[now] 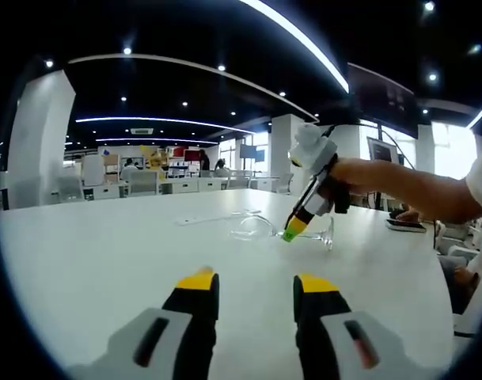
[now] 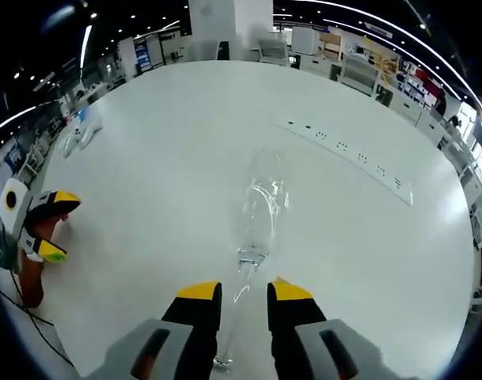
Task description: Stand the stemmed glass upright on the table place it in front of you
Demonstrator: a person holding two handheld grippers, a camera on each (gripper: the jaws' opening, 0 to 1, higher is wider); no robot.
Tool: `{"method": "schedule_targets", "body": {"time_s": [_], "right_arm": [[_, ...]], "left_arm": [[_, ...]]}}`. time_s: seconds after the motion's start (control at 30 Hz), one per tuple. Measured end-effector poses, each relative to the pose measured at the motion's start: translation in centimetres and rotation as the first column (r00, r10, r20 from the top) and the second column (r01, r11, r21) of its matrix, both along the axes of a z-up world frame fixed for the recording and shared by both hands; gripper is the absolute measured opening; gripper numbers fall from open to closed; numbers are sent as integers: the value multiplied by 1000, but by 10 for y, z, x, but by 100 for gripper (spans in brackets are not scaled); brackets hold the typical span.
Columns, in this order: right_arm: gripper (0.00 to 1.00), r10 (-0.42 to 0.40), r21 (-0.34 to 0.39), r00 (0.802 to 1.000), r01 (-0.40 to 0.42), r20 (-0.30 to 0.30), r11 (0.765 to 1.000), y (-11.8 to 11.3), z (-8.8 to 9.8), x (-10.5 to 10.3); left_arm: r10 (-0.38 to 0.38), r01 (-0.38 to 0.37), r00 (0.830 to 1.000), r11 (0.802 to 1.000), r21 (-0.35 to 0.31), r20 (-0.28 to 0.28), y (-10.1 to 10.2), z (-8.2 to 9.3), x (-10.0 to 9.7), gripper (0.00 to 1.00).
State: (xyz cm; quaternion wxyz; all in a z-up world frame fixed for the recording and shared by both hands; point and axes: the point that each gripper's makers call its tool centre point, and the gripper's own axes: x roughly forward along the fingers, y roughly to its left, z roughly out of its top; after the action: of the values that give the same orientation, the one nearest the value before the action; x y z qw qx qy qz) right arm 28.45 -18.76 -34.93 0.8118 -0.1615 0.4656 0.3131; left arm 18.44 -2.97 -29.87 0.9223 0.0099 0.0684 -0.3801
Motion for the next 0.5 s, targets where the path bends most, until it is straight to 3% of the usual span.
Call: {"method": "schedule_targets", "body": {"time_s": [0.23, 0.5], "right_arm": [[27, 2, -12, 998, -3, -69, 1000, 0, -6, 0], [27, 1, -35, 996, -5, -93, 999, 1, -8, 3]], "left_arm": [[-2, 2, 1000, 1000, 0, 4, -1, 0, -1, 38], [1, -1, 1000, 1000, -1, 4, 0, 0, -1, 38]]}}
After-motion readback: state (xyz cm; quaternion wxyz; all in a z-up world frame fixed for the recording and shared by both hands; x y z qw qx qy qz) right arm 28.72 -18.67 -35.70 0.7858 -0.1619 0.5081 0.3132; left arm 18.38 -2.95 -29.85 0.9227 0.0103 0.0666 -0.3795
